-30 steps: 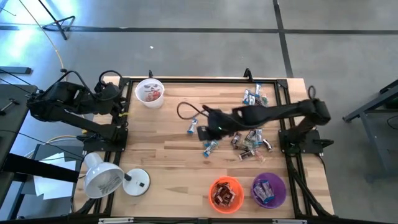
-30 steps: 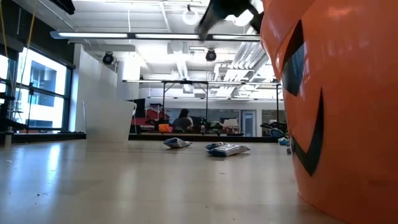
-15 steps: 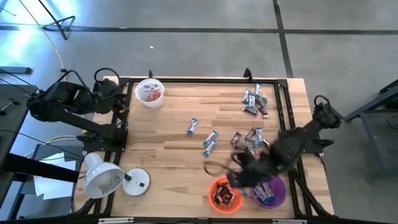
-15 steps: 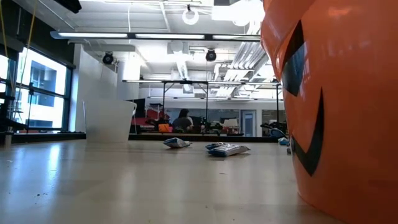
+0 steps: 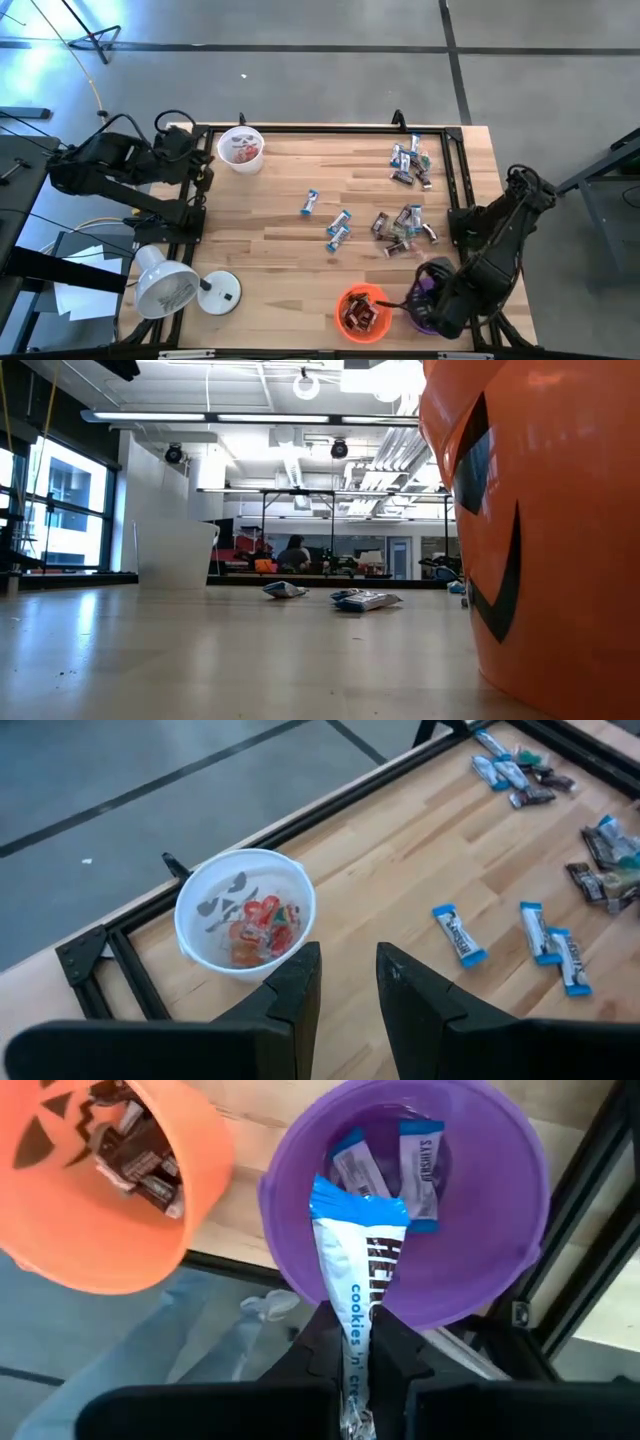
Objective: Organize candy in baskets
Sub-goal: Put the white chocolate into the purple bucket
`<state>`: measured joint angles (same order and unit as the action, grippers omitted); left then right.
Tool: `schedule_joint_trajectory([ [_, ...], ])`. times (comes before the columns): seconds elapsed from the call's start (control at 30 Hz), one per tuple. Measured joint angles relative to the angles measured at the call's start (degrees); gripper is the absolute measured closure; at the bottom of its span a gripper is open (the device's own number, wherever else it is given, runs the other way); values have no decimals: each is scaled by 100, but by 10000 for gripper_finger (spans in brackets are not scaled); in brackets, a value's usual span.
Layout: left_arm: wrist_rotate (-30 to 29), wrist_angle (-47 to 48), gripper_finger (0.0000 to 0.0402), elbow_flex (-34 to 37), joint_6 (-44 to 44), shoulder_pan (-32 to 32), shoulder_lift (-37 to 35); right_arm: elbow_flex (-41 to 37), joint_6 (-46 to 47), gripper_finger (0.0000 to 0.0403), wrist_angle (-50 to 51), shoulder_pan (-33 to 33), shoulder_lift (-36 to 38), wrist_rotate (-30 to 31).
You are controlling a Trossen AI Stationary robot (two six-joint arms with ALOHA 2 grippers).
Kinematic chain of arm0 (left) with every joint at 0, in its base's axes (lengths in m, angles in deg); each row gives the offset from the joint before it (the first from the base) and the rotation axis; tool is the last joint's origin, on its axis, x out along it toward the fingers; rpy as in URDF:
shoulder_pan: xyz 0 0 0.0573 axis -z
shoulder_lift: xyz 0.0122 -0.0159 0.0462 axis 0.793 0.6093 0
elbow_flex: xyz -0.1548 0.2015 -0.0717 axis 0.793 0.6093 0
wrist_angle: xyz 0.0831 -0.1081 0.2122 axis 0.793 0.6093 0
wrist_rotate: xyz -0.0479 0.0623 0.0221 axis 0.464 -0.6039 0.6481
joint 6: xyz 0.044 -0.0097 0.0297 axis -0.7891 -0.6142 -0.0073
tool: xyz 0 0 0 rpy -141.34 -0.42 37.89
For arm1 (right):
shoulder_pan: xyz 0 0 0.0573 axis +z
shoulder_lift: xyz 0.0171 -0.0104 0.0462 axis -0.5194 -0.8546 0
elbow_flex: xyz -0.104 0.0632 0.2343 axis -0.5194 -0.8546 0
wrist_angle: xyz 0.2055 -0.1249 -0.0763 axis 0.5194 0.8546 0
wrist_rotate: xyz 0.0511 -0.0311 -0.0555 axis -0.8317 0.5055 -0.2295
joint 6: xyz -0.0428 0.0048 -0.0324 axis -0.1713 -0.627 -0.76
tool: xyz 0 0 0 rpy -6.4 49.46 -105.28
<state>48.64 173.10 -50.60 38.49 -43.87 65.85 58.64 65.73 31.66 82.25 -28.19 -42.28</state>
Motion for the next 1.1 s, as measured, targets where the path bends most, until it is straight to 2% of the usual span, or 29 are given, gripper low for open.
schedule_joint_trajectory([
  [0.13,52,2,313,0,0,1,145,0,-160,367,-11,65,0,9],
  [0.27,75,4,313,0,-2,0,318,0,-589,308,-32,53,0,15],
  [0.47,117,11,313,0,-149,1,549,0,-668,235,-3,34,-2,-114],
  [0.67,-74,76,313,0,-159,1,591,0,-715,221,98,-98,-2,77],
  [0.77,-170,165,313,0,-160,-1,550,0,-1050,224,221,-418,-2,645],
  [0.87,-169,246,313,0,-162,-1,480,0,-1536,229,313,-893,-2,1498],
  [0.97,-146,337,313,0,-162,1,423,0,-2133,231,244,-1515,-2,2415],
  [1.1,-136,384,313,0,-344,0,309,2,-3272,231,-30,-2409,-109,3095],
])
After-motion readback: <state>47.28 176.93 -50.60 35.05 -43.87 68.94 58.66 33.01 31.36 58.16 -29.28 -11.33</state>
